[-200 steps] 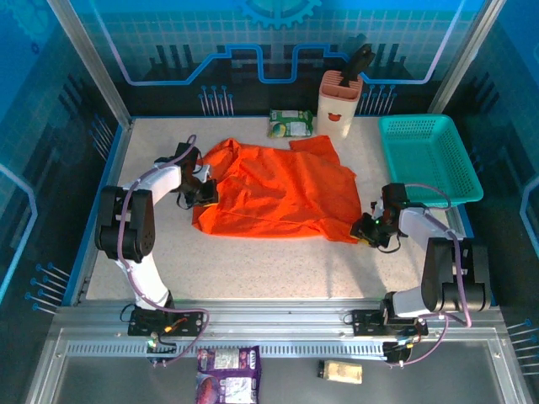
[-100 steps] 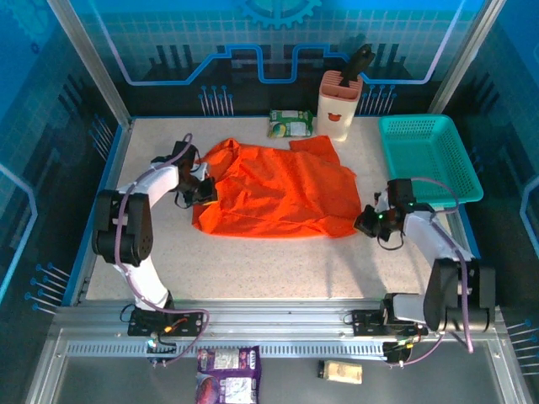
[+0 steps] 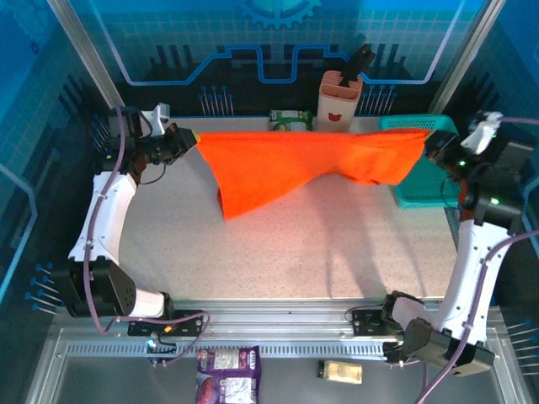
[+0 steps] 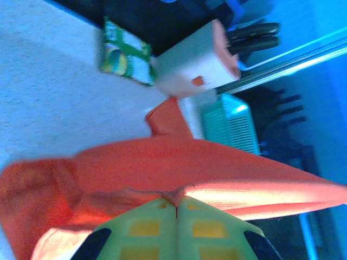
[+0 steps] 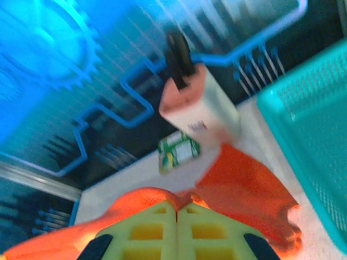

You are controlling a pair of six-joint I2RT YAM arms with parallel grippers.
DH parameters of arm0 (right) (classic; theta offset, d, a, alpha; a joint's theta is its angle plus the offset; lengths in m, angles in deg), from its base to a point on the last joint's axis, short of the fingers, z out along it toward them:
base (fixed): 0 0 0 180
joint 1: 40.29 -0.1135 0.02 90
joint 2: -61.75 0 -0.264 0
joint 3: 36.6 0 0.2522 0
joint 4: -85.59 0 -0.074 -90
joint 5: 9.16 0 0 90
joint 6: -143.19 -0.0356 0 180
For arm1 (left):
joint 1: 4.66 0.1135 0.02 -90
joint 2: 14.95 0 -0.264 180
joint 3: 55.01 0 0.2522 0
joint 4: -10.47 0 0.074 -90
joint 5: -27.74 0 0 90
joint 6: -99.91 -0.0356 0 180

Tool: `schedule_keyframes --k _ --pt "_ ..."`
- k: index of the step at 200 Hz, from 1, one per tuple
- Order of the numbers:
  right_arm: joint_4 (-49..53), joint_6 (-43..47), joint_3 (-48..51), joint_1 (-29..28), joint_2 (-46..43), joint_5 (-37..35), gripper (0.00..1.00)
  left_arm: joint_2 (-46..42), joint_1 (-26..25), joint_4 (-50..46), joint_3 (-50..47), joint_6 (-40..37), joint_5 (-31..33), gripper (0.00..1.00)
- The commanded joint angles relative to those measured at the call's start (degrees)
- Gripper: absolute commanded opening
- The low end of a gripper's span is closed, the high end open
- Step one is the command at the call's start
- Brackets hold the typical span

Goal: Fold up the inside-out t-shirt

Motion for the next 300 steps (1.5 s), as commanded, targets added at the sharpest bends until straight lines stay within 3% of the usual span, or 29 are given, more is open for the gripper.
schedule_keyframes --k 1,24,50,64,103,123,152,244,300 --pt "0.3 -2.4 -6.3 1.9 0.6 -0.1 0.00 -1.8 1.8 5.7 3.4 9.0 -5.4 0.00" --pt "-7.3 -9.0 -2.7 0.8 1.9 5.2 0.00 -1.9 4.4 11.4 11.8 18.0 -7.7 0.00" --pt "-14.5 -13.9 3.7 -2.7 2.9 8.6 0.00 0.1 4.9 8.0 27.8 18.9 -7.2 0.00" --pt "-17.4 -15.6 5.6 -3.1 2.4 9.1 0.00 0.6 4.9 7.3 31.6 19.4 -6.8 0.00" --pt "-11.5 -12.7 -3.8 5.1 0.0 6.1 0.00 -2.4 4.8 5.9 21.2 18.0 -4.3 0.00" --pt "-10.9 -11.6 -6.8 5.5 -0.9 3.9 0.00 -3.8 4.9 6.1 17.6 18.1 -4.6 0.00" --pt "-15.6 -14.3 -5.3 5.5 -1.4 7.2 0.00 -6.0 5.2 4.1 20.6 15.7 -2.7 0.00" --pt "-18.8 -8.6 -10.3 5.4 -10.3 4.4 0.00 -17.7 5.5 4.0 27.0 11.3 0.5 0.00" --pt "-24.2 -16.6 -12.0 3.5 -2.0 8.2 0.00 -11.1 5.5 -1.1 30.5 9.6 5.1 0.00"
